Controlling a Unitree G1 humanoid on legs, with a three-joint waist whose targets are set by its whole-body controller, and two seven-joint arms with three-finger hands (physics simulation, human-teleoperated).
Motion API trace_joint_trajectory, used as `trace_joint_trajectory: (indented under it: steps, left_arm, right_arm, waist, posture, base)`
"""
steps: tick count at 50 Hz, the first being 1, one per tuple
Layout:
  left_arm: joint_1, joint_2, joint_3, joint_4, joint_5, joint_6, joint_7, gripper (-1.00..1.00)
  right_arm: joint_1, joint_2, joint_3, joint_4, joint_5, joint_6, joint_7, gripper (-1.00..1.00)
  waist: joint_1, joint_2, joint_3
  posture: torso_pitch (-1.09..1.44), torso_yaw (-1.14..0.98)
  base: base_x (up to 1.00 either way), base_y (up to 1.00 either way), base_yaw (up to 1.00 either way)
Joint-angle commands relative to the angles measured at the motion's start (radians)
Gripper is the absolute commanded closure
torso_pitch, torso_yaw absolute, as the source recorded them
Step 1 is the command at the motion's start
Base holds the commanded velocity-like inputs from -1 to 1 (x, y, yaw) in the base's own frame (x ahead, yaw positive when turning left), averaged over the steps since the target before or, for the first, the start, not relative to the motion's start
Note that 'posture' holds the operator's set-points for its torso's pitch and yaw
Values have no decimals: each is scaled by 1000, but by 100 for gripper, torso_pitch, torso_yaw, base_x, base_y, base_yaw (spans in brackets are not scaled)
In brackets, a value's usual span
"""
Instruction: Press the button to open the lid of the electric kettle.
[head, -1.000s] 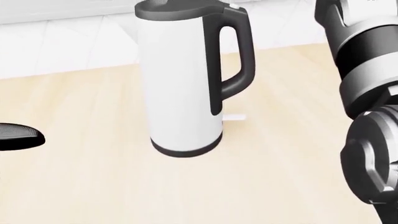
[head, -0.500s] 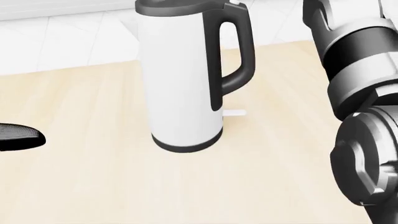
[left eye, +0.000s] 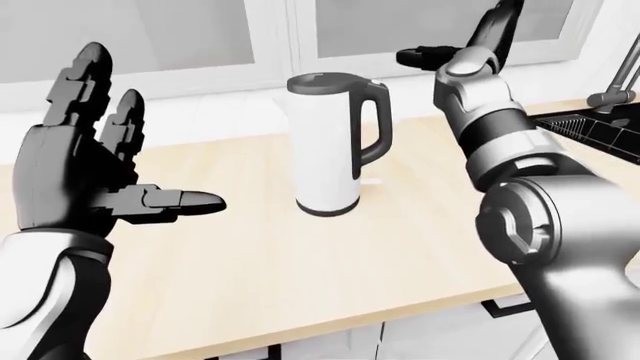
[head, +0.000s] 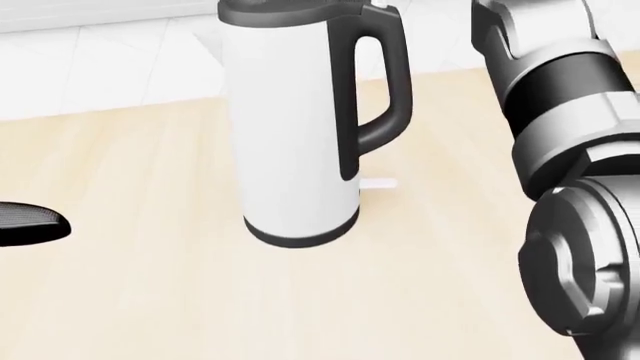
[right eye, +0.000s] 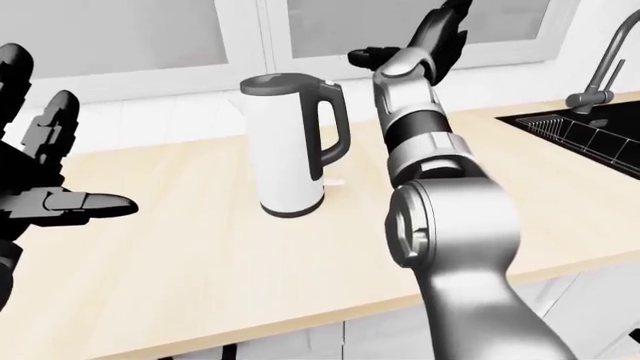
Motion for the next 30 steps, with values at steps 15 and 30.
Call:
trace_joint_trajectory:
  steps: [15, 30]
  left_arm:
    - [-18, 17, 16, -15, -12, -26, 10, -100]
    - [-15, 16, 16, -13, -11, -27, 9, -100]
  right_arm:
    - [-20, 16, 8, -38, -11, -32, -92, -100]
    - [-12, 33, 7, -38, -5, -34, -111, -100]
  waist:
    - [4, -1, -13]
    - [5, -2, -13]
  posture:
    - [-34, 0]
    - [-34, 0]
  base:
    - [0, 0, 0]
    - [0, 0, 0]
